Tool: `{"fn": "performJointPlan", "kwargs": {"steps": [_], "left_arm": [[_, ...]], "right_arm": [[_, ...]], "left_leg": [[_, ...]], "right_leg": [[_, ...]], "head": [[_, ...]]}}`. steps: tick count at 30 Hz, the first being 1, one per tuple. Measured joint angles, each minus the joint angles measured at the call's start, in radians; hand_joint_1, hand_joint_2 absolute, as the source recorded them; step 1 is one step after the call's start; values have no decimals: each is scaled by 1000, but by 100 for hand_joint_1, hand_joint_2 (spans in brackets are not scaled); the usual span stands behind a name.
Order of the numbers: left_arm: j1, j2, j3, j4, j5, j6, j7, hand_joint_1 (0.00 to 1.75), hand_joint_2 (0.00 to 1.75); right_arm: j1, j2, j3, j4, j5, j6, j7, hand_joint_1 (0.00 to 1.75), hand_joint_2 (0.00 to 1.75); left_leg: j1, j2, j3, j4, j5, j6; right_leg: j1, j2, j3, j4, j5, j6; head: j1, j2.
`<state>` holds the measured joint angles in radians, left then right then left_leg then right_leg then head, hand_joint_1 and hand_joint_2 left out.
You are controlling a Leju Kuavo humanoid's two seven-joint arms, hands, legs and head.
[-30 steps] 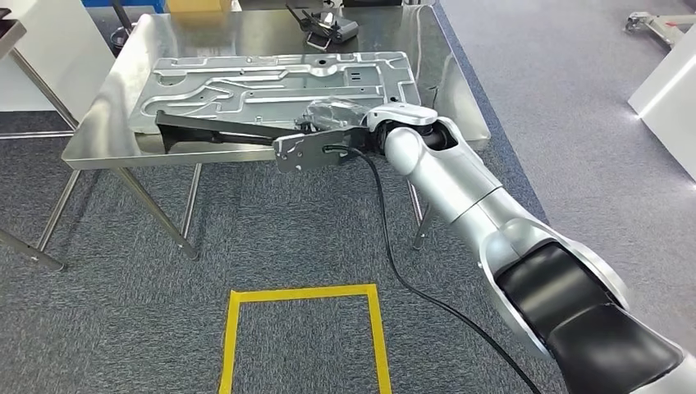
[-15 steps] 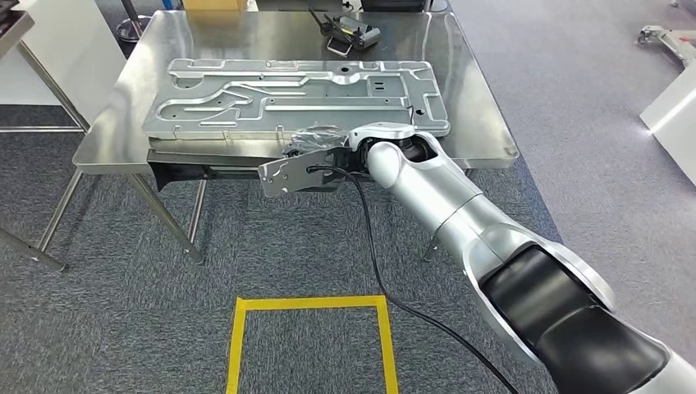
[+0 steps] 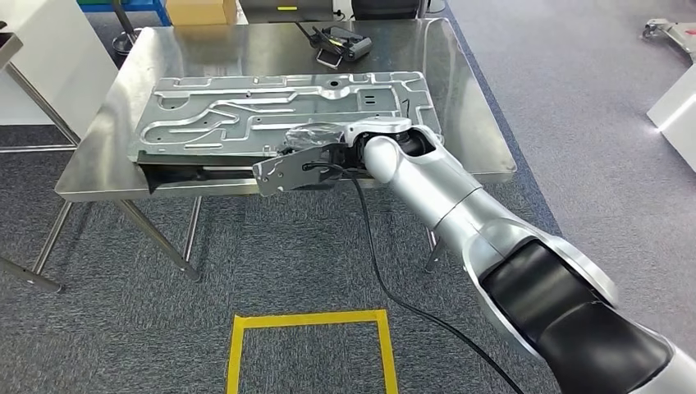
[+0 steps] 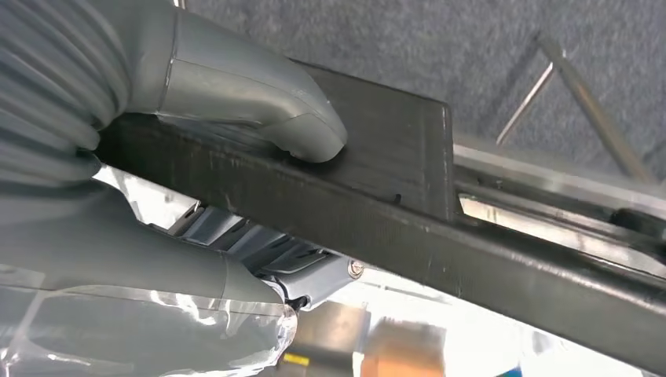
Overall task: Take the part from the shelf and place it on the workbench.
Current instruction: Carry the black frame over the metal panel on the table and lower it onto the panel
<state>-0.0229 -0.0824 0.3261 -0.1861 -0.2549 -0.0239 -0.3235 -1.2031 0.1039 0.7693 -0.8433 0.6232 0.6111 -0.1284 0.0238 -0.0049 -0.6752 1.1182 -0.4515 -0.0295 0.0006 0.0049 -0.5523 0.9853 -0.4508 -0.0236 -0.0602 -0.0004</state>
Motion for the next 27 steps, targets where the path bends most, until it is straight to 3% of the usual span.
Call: {"fn": "performJointPlan", "kwargs": {"steps": [2,5,7,8,11,12,13,16,18,22,24,26,27], "left_arm": [[3,0,0,0,-1,0,0,0,175],[0,0,0,0,-5,0,0,0,175],[1,-1,0,0,-6,-1,-1,0,175],[0,-1,0,0,-6,-2,-2,0,175],[-2,-1,0,0,-7,-3,-4,0,175],[-2,-1,0,0,-7,-3,-6,0,175],[-1,-1,0,0,-8,-3,-9,0,175],[1,-2,1,0,-8,-4,-16,0,175],[-1,-3,1,0,-9,-5,-20,0,175],[-3,-2,1,0,-11,-9,-24,0,175],[-3,-2,1,0,-11,-11,-25,0,175],[-2,-1,1,0,-12,-14,-26,0,175],[-2,-1,1,0,-12,-14,-27,0,175]], "right_arm": [[-7,-15,-1,-19,-17,7,8,175,175],[-15,-39,-10,-54,-32,14,21,175,175],[-25,-57,-19,-73,-38,15,24,175,175],[-30,-66,-23,-80,-40,15,25,175,175],[-35,-92,-28,-87,-47,16,24,175,175],[-34,-101,-29,-87,-48,15,23,175,175],[-34,-110,-29,-87,-48,14,23,175,175],[-38,-138,-28,-86,-47,-1,18,175,175],[-41,-155,-28,-86,-42,-20,14,175,175],[-38,-178,-28,-85,-24,-60,3,175,175],[-40,-186,-27,-82,-17,-77,-2,175,175],[-36,-189,-23,-75,-12,-90,-8,175,175],[-33,-189,-22,-70,-11,-94,-12,175,175]], "left_leg": [[-3,1,20,-87,58,13],[-5,-1,28,-98,60,38],[-2,-1,42,-104,54,49],[-1,-1,49,-106,51,52],[-2,-3,66,-107,35,57],[-2,-4,74,-107,28,56],[-2,-6,84,-106,20,55],[-4,-8,113,-107,-4,49],[-6,-10,123,-108,-13,40],[-7,-6,125,-73,-27,17],[-6,-2,72,29,-63,13],[-5,-1,-8,150,-107,8],[-5,-1,-36,177,-114,7]], "right_leg": [[0,2,5,11,-19,12],[2,3,6,20,-32,30],[0,2,-9,59,-46,41],[-3,1,-34,106,-62,46],[-8,0,-151,281,-124,56],[-8,0,-175,300,-124,56],[-8,0,-183,284,-102,54],[-3,0,-130,92,38,41],[5,-1,-108,19,74,29],[3,0,-78,3,61,3],[1,0,-62,0,52,-7],[5,3,-50,1,39,-12],[6,4,-42,1,31,-13]], "head": [[0,0],[0,0],[0,0],[0,0],[0,0],[0,0],[0,0],[0,0],[0,0],[0,0],[0,0],[0,0],[0,0]]}}
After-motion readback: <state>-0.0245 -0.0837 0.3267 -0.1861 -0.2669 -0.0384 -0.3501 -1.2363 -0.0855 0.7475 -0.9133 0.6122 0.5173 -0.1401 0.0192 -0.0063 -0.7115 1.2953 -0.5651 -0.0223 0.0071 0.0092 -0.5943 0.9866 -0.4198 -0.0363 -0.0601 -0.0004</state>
